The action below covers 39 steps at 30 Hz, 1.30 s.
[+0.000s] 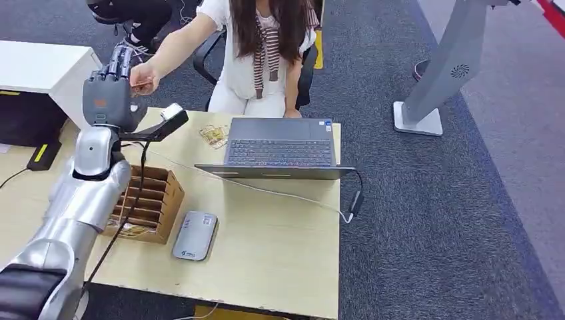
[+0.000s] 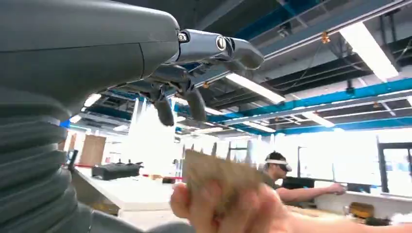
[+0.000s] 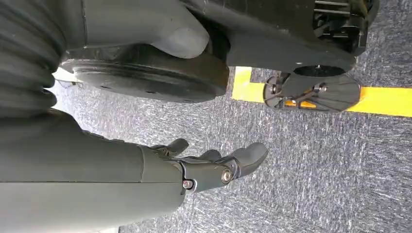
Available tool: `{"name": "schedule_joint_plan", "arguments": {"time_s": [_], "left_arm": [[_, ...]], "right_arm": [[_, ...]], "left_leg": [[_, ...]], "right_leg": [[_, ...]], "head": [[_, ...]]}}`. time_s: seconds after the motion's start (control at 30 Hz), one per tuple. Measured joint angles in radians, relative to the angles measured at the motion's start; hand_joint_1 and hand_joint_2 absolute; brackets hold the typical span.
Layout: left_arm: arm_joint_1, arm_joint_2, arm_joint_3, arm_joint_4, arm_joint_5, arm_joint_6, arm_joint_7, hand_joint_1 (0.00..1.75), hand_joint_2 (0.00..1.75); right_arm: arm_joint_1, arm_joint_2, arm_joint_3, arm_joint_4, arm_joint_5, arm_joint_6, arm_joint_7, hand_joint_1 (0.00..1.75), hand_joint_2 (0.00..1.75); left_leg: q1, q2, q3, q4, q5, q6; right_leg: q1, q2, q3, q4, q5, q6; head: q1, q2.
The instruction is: Pass the card to the sensor for recognition and then transmit it.
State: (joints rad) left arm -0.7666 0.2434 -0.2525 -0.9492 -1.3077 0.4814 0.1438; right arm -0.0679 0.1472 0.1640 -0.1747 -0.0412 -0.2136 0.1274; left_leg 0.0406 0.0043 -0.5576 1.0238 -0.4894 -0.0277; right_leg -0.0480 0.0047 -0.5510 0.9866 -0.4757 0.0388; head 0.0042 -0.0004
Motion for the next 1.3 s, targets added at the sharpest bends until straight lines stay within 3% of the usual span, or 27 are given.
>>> {"name": "schedule_joint_plan", "arguments": {"time_s": [0.3,0.47,0.73,0.87,0.97,1.1,1.3], "left_arm": [[0.294,0.009,0.017,-0.354,0.086,0.035,-0.07,0.0,1.75],[0.425,0.025,0.027,-0.496,0.1,0.053,-0.097,0.0,1.75],[0.93,0.062,0.07,-0.853,0.066,0.154,-0.167,0.0,1.75],[1.135,0.105,0.072,-0.954,0.007,0.094,-0.096,0.0,1.75],[1.229,0.146,0.069,-1.007,-0.023,0.068,-0.008,0.0,1.75],[1.283,0.184,0.053,-1.034,-0.009,0.019,0.095,0.0,1.75],[1.303,0.214,0.045,-1.046,0.003,0.008,0.108,0.0,1.75]], "right_arm": [[0.004,0.0,-0.01,0.0,-0.022,-0.014,-0.015,0.0,1.75],[0.005,0.0,-0.019,0.0,-0.033,-0.024,-0.016,0.0,1.75],[0.02,0.005,-0.069,0.0,-0.094,-0.047,-0.053,0.0,1.75],[0.024,0.011,-0.095,0.0,-0.113,-0.056,-0.066,0.0,1.75],[0.026,0.016,-0.112,0.0,-0.115,-0.059,-0.071,0.0,1.75],[0.027,0.018,-0.127,0.0,-0.126,-0.061,-0.071,0.0,1.75],[0.027,0.021,-0.138,0.0,-0.125,-0.061,-0.071,0.0,1.75]], "left_leg": [[0.0,0.001,-0.001,0.0,-0.001,0.0],[0.0,0.001,-0.002,0.0,-0.001,0.0],[0.0,0.005,-0.002,0.0,-0.007,0.001],[0.0,0.005,-0.001,0.0,-0.009,0.003],[0.0,0.003,-0.001,-0.001,-0.009,0.003],[0.0,0.002,-0.001,-0.001,-0.008,0.003],[0.0,0.001,0.0,0.0,-0.008,0.003]], "right_leg": [[0.0,0.001,-0.002,0.0,-0.001,0.001],[0.0,0.001,-0.001,0.0,-0.001,0.001],[-0.001,0.004,-0.002,-0.001,-0.006,0.002],[0.0,0.003,-0.002,-0.001,-0.008,0.004],[0.0,0.001,-0.002,-0.001,-0.009,0.003],[0.0,0.0,-0.001,-0.001,-0.009,0.003],[-0.001,-0.001,0.001,-0.001,-0.008,0.004]], "head": [[0.0,0.0],[0.0,0.0],[0.0,0.0],[0.0,0.0],[0.0,0.0],[0.0,0.0],[0.0,0.0]]}}
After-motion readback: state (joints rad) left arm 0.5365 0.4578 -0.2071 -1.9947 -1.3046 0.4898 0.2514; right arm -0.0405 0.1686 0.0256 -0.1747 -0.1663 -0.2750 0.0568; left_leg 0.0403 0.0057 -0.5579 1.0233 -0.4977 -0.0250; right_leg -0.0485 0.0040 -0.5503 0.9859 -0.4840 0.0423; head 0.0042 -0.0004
